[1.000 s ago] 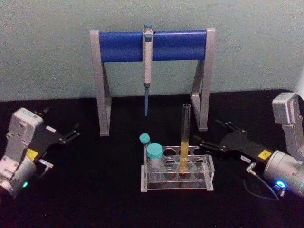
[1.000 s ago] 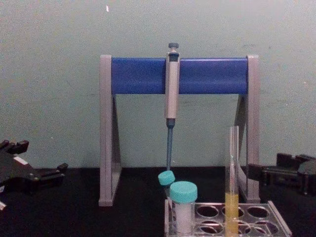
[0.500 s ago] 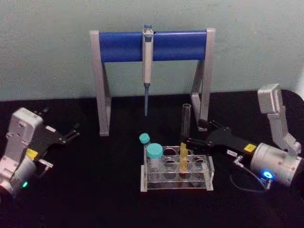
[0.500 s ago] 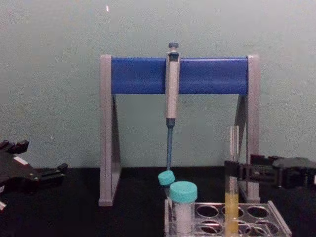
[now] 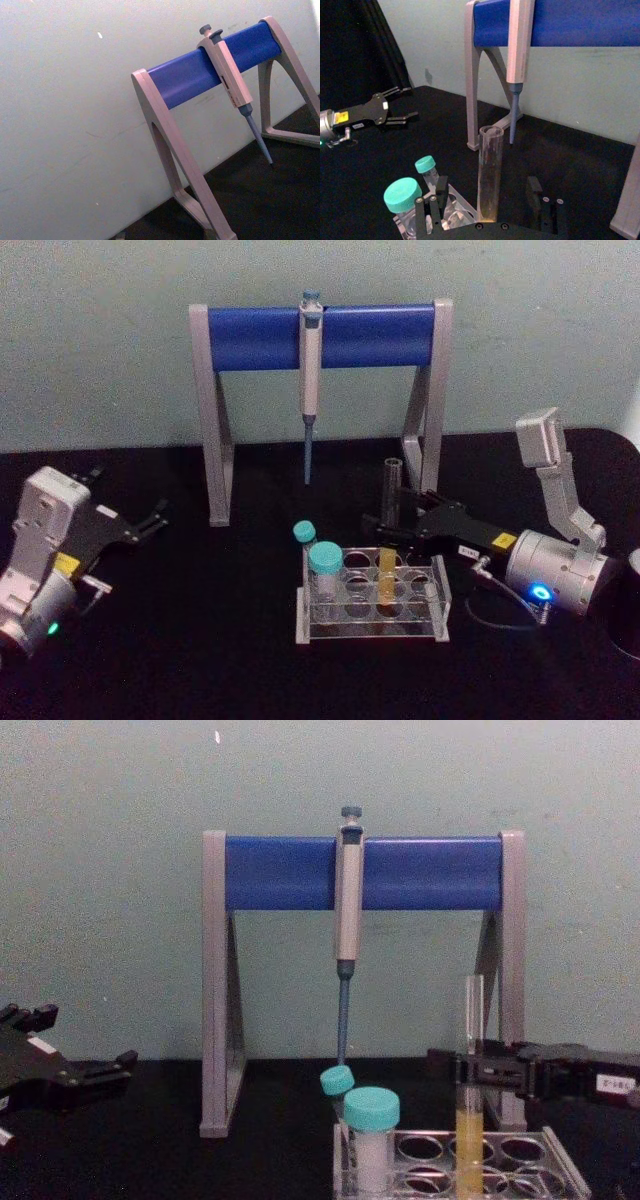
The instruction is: Pick up the test tube from the test tube rack, shake it, then place it back into the test tube rack.
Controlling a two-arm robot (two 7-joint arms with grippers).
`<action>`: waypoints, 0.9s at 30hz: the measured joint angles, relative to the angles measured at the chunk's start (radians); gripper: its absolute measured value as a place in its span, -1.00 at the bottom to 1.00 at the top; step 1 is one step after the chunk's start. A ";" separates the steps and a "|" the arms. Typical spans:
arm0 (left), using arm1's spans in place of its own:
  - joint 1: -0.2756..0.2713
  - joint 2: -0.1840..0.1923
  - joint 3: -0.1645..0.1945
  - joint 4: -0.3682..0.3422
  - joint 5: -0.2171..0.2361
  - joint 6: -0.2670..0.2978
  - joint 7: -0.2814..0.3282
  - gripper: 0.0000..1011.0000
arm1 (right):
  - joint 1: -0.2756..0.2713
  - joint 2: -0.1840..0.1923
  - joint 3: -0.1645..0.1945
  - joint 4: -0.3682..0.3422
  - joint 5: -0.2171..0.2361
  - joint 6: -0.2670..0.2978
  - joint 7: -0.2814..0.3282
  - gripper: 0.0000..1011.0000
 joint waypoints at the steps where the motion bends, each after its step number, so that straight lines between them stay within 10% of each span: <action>1: 0.000 0.000 0.000 0.000 0.000 0.000 0.000 1.00 | 0.007 -0.003 -0.005 0.009 0.000 -0.002 0.005 0.98; 21: 0.000 0.000 0.000 0.000 0.000 0.000 0.000 1.00 | 0.030 -0.015 -0.020 0.038 -0.002 -0.015 0.014 0.98; 27: 0.000 0.000 0.000 0.000 0.000 0.000 0.000 1.00 | 0.029 -0.014 -0.019 0.037 -0.002 -0.015 0.013 0.72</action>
